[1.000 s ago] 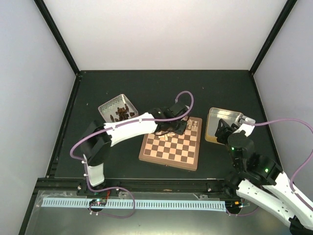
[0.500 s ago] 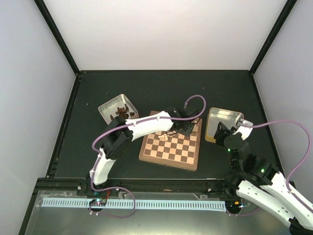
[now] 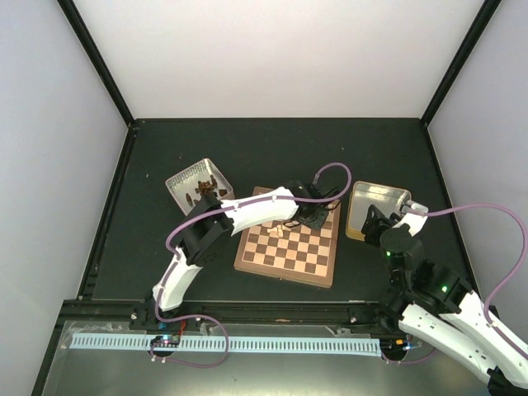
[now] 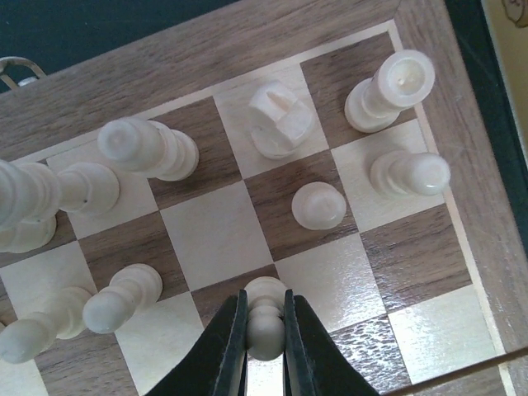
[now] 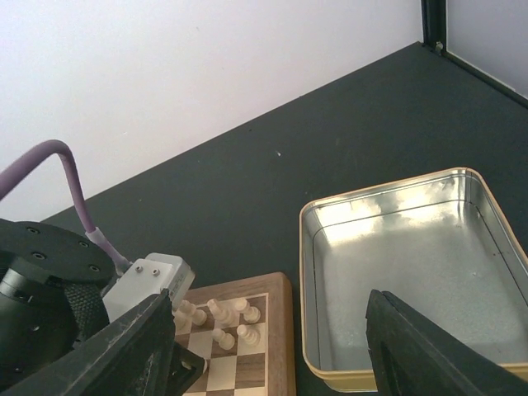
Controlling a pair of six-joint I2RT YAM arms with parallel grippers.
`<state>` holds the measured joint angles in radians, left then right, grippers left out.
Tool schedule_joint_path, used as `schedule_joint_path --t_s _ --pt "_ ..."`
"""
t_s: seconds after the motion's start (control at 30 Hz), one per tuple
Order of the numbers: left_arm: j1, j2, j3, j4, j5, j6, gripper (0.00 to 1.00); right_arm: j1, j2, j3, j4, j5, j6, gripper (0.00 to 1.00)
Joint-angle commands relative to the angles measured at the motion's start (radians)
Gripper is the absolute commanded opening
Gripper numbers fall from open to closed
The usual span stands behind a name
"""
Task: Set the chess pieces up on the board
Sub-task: Place the chess piece on the chessboard.
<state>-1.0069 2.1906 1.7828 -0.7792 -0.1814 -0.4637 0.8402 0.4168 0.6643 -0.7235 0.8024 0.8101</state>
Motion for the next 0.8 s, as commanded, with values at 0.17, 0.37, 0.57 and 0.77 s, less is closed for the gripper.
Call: schedule_joint_path --t_s 0.17,0.37,0.57,0.77 --pt "0.014 0.051 0.07 -0.032 -0.007 0.012 0.05 0.001 -0.001 -0.006 0.031 0.026 0.001 0.65" --pt "0.023 0.076 0.089 -0.055 -0.034 -0.008 0.05 0.001 0.005 -0.009 0.046 0.026 -0.012 0.65" --pt "0.036 0.091 0.097 -0.075 -0.053 -0.031 0.06 0.002 0.013 -0.014 0.055 0.026 -0.019 0.66" --pt "0.044 0.094 0.092 -0.072 -0.027 -0.038 0.09 0.001 0.012 -0.012 0.05 0.026 -0.02 0.66"
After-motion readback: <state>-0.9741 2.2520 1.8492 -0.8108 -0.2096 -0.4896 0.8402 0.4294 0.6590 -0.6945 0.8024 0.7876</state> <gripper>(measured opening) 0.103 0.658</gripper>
